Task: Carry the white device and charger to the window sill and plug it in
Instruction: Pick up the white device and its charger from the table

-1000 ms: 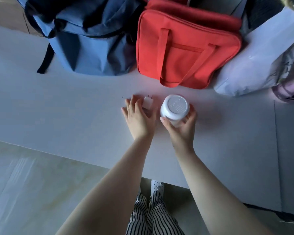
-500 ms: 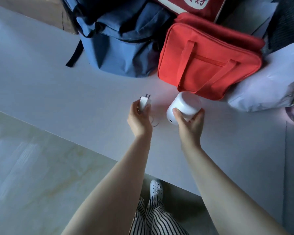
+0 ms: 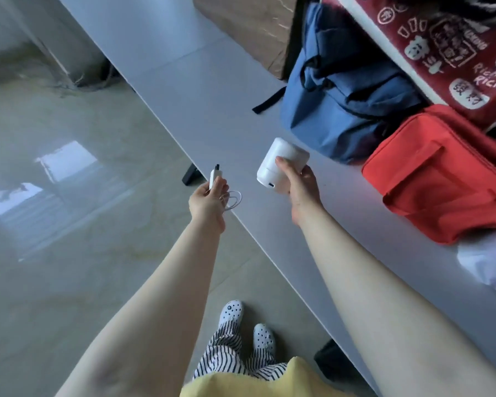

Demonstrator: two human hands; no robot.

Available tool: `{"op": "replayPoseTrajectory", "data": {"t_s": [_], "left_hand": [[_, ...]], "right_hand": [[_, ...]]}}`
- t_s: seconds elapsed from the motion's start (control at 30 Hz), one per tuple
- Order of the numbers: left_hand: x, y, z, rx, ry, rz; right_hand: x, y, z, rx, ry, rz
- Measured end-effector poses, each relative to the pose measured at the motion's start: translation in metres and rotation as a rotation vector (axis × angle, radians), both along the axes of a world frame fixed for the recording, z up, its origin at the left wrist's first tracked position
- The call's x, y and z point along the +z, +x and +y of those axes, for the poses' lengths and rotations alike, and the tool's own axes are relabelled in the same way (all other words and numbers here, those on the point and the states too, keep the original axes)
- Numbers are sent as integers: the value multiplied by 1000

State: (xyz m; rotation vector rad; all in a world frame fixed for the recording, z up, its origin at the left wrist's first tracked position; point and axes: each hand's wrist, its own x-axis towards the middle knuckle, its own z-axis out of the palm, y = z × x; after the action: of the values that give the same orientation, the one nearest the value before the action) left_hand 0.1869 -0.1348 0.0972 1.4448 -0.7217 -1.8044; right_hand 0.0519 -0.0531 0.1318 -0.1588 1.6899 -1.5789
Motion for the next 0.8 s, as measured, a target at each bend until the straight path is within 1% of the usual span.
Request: {"op": "replayPoseTrajectory", "data": {"t_s": [0.13, 0.23, 0.57, 0.67, 0.8], "left_hand": [[11, 64, -16, 129, 36, -15], [21, 114, -22, 249, 21, 17], [45, 241, -41, 577, 4, 70], [48, 267, -59, 622, 10, 87], [45, 298, -95, 641, 25, 95]], "right_hand": [[16, 40, -36, 183, 5, -20], [27, 77, -62, 338, 11, -34], [43, 200, -132, 686, 35, -12], [41, 229, -152, 773, 68, -9], [34, 261, -189, 814, 92, -7]]}}
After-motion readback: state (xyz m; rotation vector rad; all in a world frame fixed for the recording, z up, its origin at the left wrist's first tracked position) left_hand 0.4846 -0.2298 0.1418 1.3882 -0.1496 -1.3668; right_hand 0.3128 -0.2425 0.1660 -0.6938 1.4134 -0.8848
